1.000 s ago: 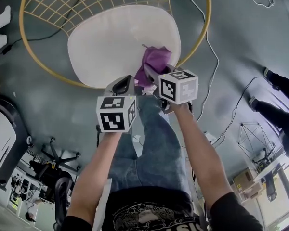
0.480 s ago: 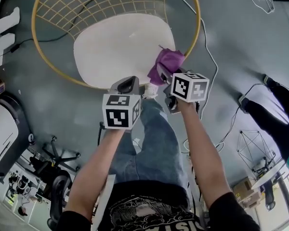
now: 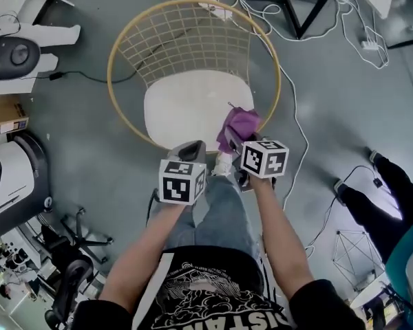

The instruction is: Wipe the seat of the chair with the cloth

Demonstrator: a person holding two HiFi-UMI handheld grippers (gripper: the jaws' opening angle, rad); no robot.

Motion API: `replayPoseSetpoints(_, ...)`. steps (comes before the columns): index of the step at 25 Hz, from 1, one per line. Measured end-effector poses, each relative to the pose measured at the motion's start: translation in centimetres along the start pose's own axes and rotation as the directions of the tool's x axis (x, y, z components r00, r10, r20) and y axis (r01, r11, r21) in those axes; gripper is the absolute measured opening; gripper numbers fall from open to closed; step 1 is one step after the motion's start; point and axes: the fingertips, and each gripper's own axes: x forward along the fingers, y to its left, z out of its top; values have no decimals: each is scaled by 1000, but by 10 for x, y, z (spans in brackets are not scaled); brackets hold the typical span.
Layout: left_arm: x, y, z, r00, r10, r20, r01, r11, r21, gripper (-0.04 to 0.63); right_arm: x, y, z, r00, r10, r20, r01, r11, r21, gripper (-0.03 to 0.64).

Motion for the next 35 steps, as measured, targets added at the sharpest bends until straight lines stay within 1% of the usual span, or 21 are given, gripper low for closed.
replayPoseSetpoints(2,-17,-2,13,1000,4,26,-4,1000,-2,0,-9,22,11,1000,20,16,-20,1000,-13,58)
replayPoseSetpoints(4,-23,-5,35,998,20,66,-20,1000,-4,0,-16,34,30,998,47,34,-46,998,-36,58)
replayPoseSetpoints(9,-50,-6,78,985,49,164,-47,999,-17,0,-33,73,63,995,84,55,-77,990,-115,58)
replayPoseSetpoints(11,-67,-5,84,981,48,190,-47,999,-10,0,-40,94,67,994,93,63,-83,986,-146,58)
replayPoseSetpoints(14,-95,-4,82,974,36,223,-40,999,13,0,-51,130,67,991,105,81,-87,975,-206,58)
replayPoseSetpoints(16,-105,-4,92,969,18,248,-26,999,30,0,-55,148,79,988,114,102,-86,965,-247,58)
replayPoseSetpoints(18,-110,-1,107,962,5,274,-17,999,44,0,-56,161,96,985,116,129,-75,956,-282,58)
replayPoseSetpoints(21,-124,11,123,949,14,314,-31,998,48,-1,-58,181,112,981,96,170,-38,947,-319,58)
replayPoseSetpoints(25,-158,22,131,933,-7,359,-16,998,60,-1,-61,222,114,973,84,215,1,931,-365,58)
replayPoseSetpoints(27,-176,25,139,920,-24,392,-5,997,72,-2,-61,242,117,967,86,240,16,919,-393,58)
replayPoseSetpoints(30,-196,31,146,901,-48,431,12,996,86,-2,-62,266,118,952,78,296,61,899,-433,57)
replayPoseSetpoints(33,-209,36,143,891,-59,450,12,994,108,-2,-67,281,114,939,65,338,111,873,-475,54)
replayPoseSetpoints(35,-214,38,139,888,-58,456,6,993,114,-2,-70,286,113,934,58,351,128,866,-483,54)
